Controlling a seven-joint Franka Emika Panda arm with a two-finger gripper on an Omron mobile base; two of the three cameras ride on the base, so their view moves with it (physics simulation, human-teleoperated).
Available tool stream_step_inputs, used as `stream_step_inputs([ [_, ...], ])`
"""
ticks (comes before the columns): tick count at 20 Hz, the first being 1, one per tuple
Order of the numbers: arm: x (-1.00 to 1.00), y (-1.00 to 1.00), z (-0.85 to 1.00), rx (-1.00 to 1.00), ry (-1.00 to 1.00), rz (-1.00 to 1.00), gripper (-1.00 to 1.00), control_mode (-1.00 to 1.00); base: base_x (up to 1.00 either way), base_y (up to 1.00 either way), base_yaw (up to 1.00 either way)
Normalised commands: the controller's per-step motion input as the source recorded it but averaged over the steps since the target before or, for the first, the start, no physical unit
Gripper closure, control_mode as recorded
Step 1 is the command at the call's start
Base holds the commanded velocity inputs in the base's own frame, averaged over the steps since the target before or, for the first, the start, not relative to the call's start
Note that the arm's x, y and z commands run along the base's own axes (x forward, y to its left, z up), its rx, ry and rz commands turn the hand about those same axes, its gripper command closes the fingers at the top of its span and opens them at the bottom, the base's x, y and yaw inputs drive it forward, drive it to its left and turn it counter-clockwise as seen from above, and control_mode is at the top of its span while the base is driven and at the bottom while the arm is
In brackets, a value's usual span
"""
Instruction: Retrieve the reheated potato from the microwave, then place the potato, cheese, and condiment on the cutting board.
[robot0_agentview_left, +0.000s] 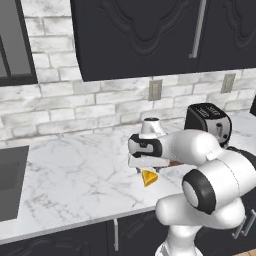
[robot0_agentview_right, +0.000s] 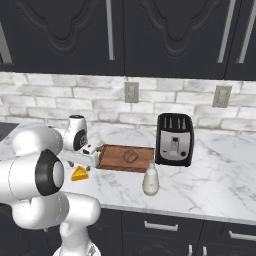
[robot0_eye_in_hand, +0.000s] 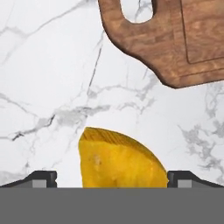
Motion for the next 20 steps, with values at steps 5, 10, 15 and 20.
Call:
stream_step_inputs([
  [5, -0.29, 0.00, 0.00, 0.00, 0.00, 0.00, -1.00, -1.00, 0.00, 0.00, 0.00],
  [10, -0.08, 0.00, -0.03, 0.00, 0.00, 0.05, -1.00, -1.00, 0.00, 0.00, 0.00],
  [15, 0.00, 0.00, -0.10, -0.01, 0.00, 0.06, -1.00, -1.00, 0.00, 0.00, 0.00],
  [20, 0.00, -0.01, 0.00, 0.00, -0.02, 0.10, -1.00, -1.00, 0.00, 0.00, 0.00],
])
